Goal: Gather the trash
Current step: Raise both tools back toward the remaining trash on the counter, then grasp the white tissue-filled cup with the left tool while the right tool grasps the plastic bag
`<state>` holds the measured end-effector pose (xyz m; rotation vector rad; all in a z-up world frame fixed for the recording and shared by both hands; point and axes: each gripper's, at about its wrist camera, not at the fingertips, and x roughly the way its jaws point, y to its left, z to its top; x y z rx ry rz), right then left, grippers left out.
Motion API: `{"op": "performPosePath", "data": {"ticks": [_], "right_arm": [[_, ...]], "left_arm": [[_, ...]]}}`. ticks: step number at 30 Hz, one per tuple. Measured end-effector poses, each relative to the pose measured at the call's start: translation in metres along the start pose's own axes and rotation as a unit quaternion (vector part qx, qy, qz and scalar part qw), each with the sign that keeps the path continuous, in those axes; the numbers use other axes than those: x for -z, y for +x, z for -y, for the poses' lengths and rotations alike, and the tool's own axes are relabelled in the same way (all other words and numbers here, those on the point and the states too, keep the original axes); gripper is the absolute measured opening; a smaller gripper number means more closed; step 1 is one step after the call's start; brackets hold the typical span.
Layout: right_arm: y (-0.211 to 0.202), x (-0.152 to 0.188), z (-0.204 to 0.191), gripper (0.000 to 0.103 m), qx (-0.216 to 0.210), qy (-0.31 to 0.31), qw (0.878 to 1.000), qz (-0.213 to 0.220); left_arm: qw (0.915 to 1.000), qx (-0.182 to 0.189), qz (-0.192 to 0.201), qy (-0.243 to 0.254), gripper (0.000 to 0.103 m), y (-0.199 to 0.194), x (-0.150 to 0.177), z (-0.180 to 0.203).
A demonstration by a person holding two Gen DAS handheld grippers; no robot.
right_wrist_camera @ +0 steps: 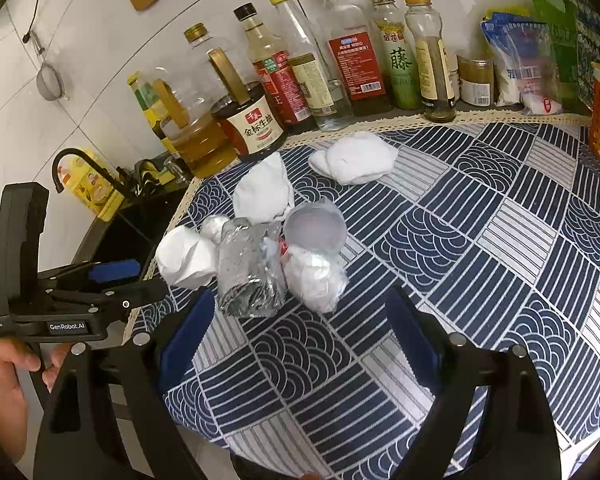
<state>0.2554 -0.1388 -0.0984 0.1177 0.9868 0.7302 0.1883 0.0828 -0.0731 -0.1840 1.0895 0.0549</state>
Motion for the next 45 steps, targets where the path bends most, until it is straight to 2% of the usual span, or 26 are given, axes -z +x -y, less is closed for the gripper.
{"op": "performPosePath", "data": {"ticks": [7, 15, 19, 24, 27, 31, 34, 36, 39, 42, 45], "right_arm": [[0.020, -0.004, 0.011, 0.085, 0.009, 0.003, 1.000, 0.010], [0.041, -0.004, 0.026, 0.082, -0.002, 0.028, 1.000, -0.007], [0.053, -0.004, 0.027, 0.076, -0.005, 0.032, 0.999, -0.019], [0.070, -0.005, 0.034, 0.076, -0.013, 0.048, 0.998, -0.042], [0.077, -0.005, 0.038, 0.076, -0.023, 0.061, 0.997, -0.052], [0.082, -0.005, 0.039, 0.076, -0.030, 0.061, 0.996, -0.060], [0.083, -0.007, 0.038, 0.071, -0.028, 0.061, 0.996, -0.058], [0.084, -0.008, 0.039, 0.071, -0.033, 0.066, 0.996, -0.058], [0.086, -0.007, 0.037, 0.064, -0.038, 0.060, 0.996, -0.060], [0.087, -0.006, 0.035, 0.051, -0.049, 0.056, 0.995, -0.065], [0.082, -0.005, 0.027, 0.050, -0.034, 0.038, 0.997, -0.056]], "left_arm": [[0.9996, -0.016, -0.014, 0.020, 0.079, 0.017, -0.008, 0.004], [0.9991, -0.032, -0.021, 0.018, 0.079, 0.033, -0.020, -0.003], [0.9990, -0.032, -0.024, 0.022, 0.079, 0.038, -0.023, -0.004], [0.9990, -0.029, -0.025, 0.025, 0.079, 0.045, -0.025, -0.006], [0.9988, -0.032, -0.025, 0.029, 0.078, 0.048, -0.027, -0.007], [0.9989, -0.027, -0.024, 0.032, 0.069, 0.049, -0.028, -0.008], [0.9991, -0.020, -0.019, 0.033, 0.061, 0.048, -0.030, -0.007], [0.9989, -0.022, -0.018, 0.037, 0.061, 0.047, -0.030, -0.005], [0.9987, -0.023, -0.016, 0.043, 0.059, 0.046, -0.028, -0.003], [0.9988, -0.021, -0.013, 0.043, 0.057, 0.044, -0.027, -0.003], [0.9987, -0.022, -0.009, 0.046, 0.057, 0.041, -0.025, -0.003]]}}
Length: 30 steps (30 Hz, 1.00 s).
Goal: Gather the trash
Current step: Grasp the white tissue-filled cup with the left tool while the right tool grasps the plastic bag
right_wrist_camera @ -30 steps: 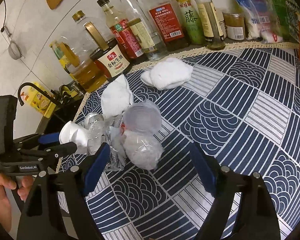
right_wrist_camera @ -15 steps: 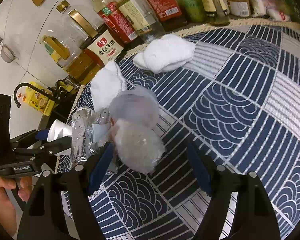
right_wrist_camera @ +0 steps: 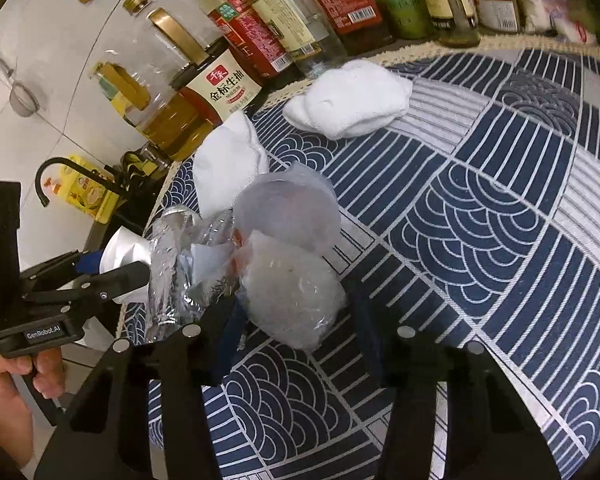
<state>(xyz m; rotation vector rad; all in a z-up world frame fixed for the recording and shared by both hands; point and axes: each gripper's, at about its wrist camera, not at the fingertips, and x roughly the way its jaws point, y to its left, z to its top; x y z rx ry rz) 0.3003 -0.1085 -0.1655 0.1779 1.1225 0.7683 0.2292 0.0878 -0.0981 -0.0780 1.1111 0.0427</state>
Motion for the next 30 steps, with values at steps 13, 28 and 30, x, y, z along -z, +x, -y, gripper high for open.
{"op": "performPosePath", "data": {"ticks": [13, 28, 30], "right_arm": [[-0.046, 0.014, -0.012, 0.050, 0.017, -0.015, 0.999, 0.031], [-0.096, 0.064, -0.052, 0.050, 0.036, -0.059, 0.996, 0.056], [-0.098, 0.071, -0.055, 0.050, 0.035, -0.061, 0.996, 0.057]], "left_arm": [[0.9994, 0.004, 0.036, -0.001, 0.057, -0.034, 0.013, 0.010], [0.9969, 0.002, 0.073, -0.029, 0.057, -0.089, 0.066, 0.009], [0.9966, 0.004, 0.075, -0.036, 0.057, -0.095, 0.076, 0.008]]}}
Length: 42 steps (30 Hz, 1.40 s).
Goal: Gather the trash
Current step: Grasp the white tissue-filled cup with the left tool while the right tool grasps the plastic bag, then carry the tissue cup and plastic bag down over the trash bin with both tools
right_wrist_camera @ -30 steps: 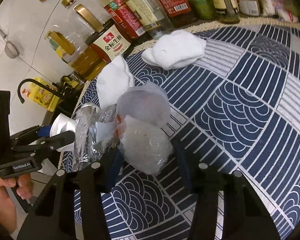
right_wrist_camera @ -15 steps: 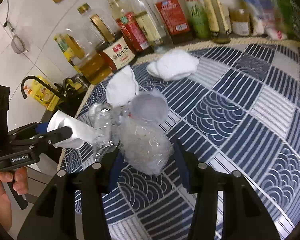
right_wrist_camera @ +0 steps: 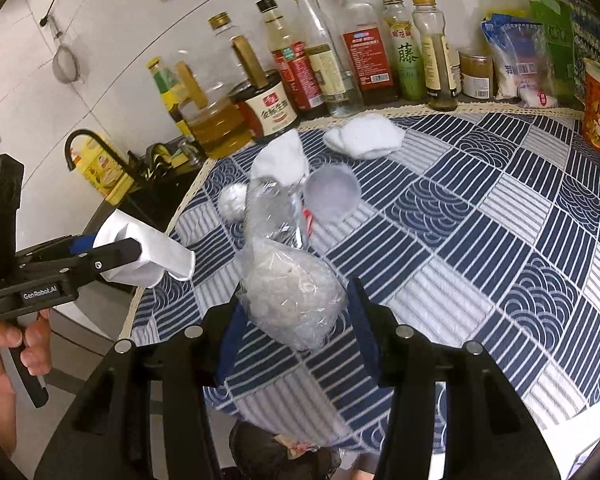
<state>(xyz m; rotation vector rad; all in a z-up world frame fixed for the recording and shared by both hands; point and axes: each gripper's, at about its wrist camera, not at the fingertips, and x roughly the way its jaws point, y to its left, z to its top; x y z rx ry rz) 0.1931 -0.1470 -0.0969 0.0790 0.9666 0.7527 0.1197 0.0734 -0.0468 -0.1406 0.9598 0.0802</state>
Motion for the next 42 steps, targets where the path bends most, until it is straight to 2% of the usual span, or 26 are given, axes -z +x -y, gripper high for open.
{"op": "performPosePath", "data": {"ticks": [6, 12, 27, 35, 42], "right_arm": [[-0.010, 0.018, -0.010, 0.050, -0.003, -0.005, 1.000, 0.002], [-0.021, 0.036, -0.023, 0.050, -0.006, -0.027, 1.000, 0.003], [-0.018, 0.081, -0.046, 0.050, -0.036, -0.053, 0.997, -0.039], [-0.015, 0.104, -0.056, 0.050, -0.046, -0.066, 0.995, -0.065], [-0.005, 0.128, -0.058, 0.050, -0.049, -0.067, 0.991, -0.101]], "left_arm": [[0.9996, 0.010, 0.002, -0.024, 0.057, -0.013, 0.026, 0.002], [0.9995, 0.019, 0.007, -0.025, 0.057, -0.025, 0.049, 0.011], [0.9978, 0.035, -0.013, -0.054, 0.057, -0.039, 0.104, 0.021], [0.9959, 0.041, -0.038, -0.072, 0.057, -0.035, 0.131, 0.018], [0.9915, 0.046, -0.078, -0.093, 0.057, -0.019, 0.157, 0.011]]}}
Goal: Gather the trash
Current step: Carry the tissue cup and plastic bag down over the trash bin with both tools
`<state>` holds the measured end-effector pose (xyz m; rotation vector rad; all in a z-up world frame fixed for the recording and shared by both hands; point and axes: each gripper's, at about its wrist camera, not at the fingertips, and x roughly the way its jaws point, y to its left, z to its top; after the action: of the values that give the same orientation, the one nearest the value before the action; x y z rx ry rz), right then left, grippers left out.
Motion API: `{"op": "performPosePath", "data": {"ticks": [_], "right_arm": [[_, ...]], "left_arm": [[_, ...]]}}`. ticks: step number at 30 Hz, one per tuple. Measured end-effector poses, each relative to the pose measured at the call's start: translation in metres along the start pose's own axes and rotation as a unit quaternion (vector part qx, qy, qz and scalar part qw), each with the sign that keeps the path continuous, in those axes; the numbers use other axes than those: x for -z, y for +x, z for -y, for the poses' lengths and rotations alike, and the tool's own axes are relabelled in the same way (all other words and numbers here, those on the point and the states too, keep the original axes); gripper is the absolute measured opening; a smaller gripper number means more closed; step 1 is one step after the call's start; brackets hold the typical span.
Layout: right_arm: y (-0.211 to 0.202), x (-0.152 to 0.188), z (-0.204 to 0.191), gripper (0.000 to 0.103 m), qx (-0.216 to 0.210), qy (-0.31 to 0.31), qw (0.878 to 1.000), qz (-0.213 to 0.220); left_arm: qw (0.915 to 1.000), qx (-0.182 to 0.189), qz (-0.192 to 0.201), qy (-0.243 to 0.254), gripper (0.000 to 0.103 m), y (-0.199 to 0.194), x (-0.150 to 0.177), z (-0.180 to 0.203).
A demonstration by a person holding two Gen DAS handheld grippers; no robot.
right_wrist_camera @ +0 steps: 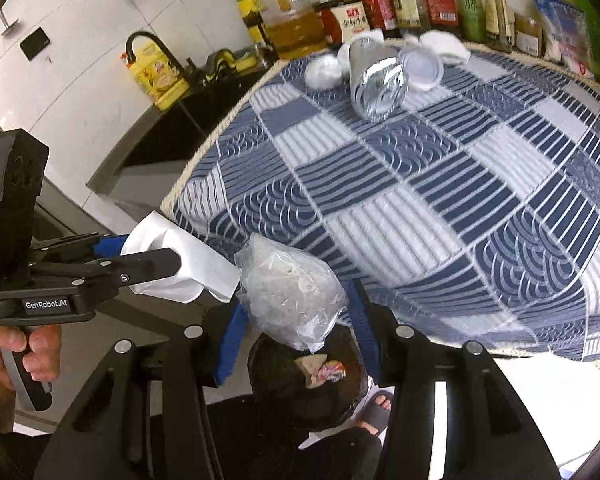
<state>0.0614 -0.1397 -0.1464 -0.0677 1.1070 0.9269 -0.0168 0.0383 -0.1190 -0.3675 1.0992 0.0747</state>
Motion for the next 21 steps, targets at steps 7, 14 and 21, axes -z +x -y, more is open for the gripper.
{"op": "performPosePath", "data": {"ticks": [7, 14, 21], "right_arm": [[0.020, 0.017, -0.004, 0.050, -0.008, 0.000, 0.999, -0.037], [0.039, 0.027, -0.009, 0.050, -0.019, -0.001, 0.998, -0.068], [0.059, 0.038, -0.007, 0.050, -0.021, 0.002, 0.995, -0.099]], "left_arm": [[0.9990, -0.001, -0.040, -0.021, 0.057, 0.022, 0.021, -0.013], [0.9971, -0.006, -0.069, -0.031, 0.057, 0.044, 0.036, -0.026], [0.9946, -0.007, -0.095, -0.040, 0.057, 0.064, 0.048, -0.042]]}}
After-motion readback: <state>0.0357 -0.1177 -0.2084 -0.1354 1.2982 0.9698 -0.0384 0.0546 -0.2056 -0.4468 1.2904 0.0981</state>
